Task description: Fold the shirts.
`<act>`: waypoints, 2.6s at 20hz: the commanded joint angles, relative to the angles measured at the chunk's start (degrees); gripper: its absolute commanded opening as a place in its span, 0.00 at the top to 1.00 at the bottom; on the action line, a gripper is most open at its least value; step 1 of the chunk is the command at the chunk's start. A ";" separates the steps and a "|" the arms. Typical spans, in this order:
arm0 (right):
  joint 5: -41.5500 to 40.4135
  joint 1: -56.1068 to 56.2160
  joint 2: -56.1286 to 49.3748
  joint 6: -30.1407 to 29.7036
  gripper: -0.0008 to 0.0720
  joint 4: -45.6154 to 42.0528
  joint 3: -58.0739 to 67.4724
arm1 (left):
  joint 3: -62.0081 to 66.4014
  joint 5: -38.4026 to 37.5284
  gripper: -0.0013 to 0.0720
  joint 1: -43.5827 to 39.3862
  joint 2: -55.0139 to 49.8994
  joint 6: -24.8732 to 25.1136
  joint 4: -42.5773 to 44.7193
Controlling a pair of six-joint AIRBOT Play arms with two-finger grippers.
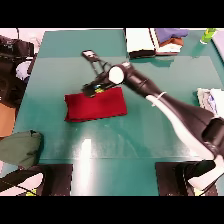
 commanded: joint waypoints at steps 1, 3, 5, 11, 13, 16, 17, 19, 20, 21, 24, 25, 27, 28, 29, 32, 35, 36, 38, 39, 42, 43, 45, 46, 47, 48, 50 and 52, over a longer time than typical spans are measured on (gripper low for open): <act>13.44 -8.39 6.34 1.01 0.39 -9.57 -7.58 | 0.04 -1.81 0.94 0.04 0.04 1.29 -0.55; 14.69 -14.40 8.79 1.07 0.05 -7.32 -13.46 | 0.04 -1.29 0.94 0.04 -0.02 1.31 -1.44; 13.55 -19.23 9.07 3.50 0.05 -1.29 -17.53 | -0.07 -0.96 0.94 0.02 -0.09 1.29 -2.19; 8.66 -20.26 1.88 4.42 0.09 8.13 -20.17 | -0.13 -1.42 0.94 0.04 -0.09 1.31 -3.39; 6.16 -19.04 0.00 4.37 0.09 10.84 -20.17 | -0.13 -1.62 0.94 0.04 -0.07 1.33 -3.43; 1.57 -16.94 -0.68 4.37 0.17 11.91 -20.15 | -0.13 -2.01 0.94 0.04 -0.09 1.68 -3.56; 0.50 -16.46 -0.68 4.37 0.17 11.91 -20.17 | -0.13 -1.97 0.94 0.02 -0.07 1.68 -3.58; -0.81 -15.98 -0.92 4.37 0.23 11.89 -20.17 | -0.13 -1.90 0.94 0.02 -0.07 1.68 -4.28; -1.09 -15.65 -0.94 4.28 0.36 11.82 -20.17 | -0.13 -1.88 0.94 0.02 -0.09 1.68 -4.96; -1.55 -15.28 -0.90 2.93 0.55 11.89 -20.17 | -0.13 -1.84 0.94 0.04 -0.07 1.68 -5.60; -2.01 -14.80 -0.42 -0.74 0.97 10.71 -19.08 | -0.13 -1.53 0.94 0.02 -0.07 1.68 -6.86; -1.11 -15.19 0.13 -0.63 0.97 8.72 -17.73 | -0.13 -1.55 0.94 -0.59 -0.07 1.70 -6.73; 2.60 -17.18 2.12 -0.50 0.97 2.93 -13.49 | -0.13 -1.55 0.94 -2.82 -0.09 1.70 -6.75; 5.29 -18.99 3.30 -0.46 0.97 -0.46 -10.78 | -0.13 -1.29 0.94 -4.48 -0.13 1.70 -6.75; 7.98 -21.49 4.55 -0.48 0.97 -3.69 -8.26 | -0.13 -1.05 0.94 -6.23 -0.13 1.68 -6.75; 15.63 -31.10 7.91 -0.55 0.97 -10.73 -1.79 | -0.13 -0.96 0.94 -11.50 -0.13 1.70 -6.73; 20.31 -43.87 10.45 -2.01 0.97 -11.72 2.47 | -0.13 -1.07 0.94 -15.52 -0.13 1.68 -6.75; 20.72 -48.54 11.45 -3.21 0.97 -11.72 2.93 | -0.13 -1.14 0.94 -16.52 -0.13 1.68 -6.75; 20.61 -57.66 13.14 -3.82 0.97 -11.69 2.91 | -0.13 -1.16 0.94 -18.05 -0.13 1.64 -6.75; 20.63 -62.34 13.64 -3.93 0.97 -11.63 2.91 | -0.13 -1.16 0.94 -18.60 -0.13 1.64 -6.78; 20.92 -74.60 13.86 -4.44 0.97 -8.90 2.89 | -0.13 -1.14 0.94 -19.02 -0.13 1.27 -8.09; 20.85 -78.09 13.86 -4.48 0.97 -7.41 2.84 | -0.13 -1.16 0.94 -19.02 -0.13 1.22 -8.11; 20.55 -82.88 13.86 -4.52 0.97 -4.57 2.86 | -0.13 -1.16 0.94 -19.02 -0.13 1.20 -8.11; 20.52 -84.28 13.86 -4.50 0.97 -4.57 2.86 | -0.13 -1.18 0.94 -19.02 -0.13 1.20 -8.11; 20.72 -85.18 13.86 -4.50 0.97 -4.57 2.86 | -0.13 -1.18 0.94 -19.02 -0.13 1.16 -8.11; 20.70 -85.53 13.86 -4.50 0.97 -4.55 2.89 | -0.13 -1.18 0.94 -19.02 -0.13 1.07 -8.13; 21.00 -85.33 13.92 -4.50 0.97 -4.37 3.80 | -0.13 -1.22 0.94 -19.02 -0.13 0.61 -8.15; 21.11 -85.02 13.92 -4.50 0.97 -1.05 7.10 | -0.13 -1.44 0.94 -19.02 -0.13 0.61 -8.15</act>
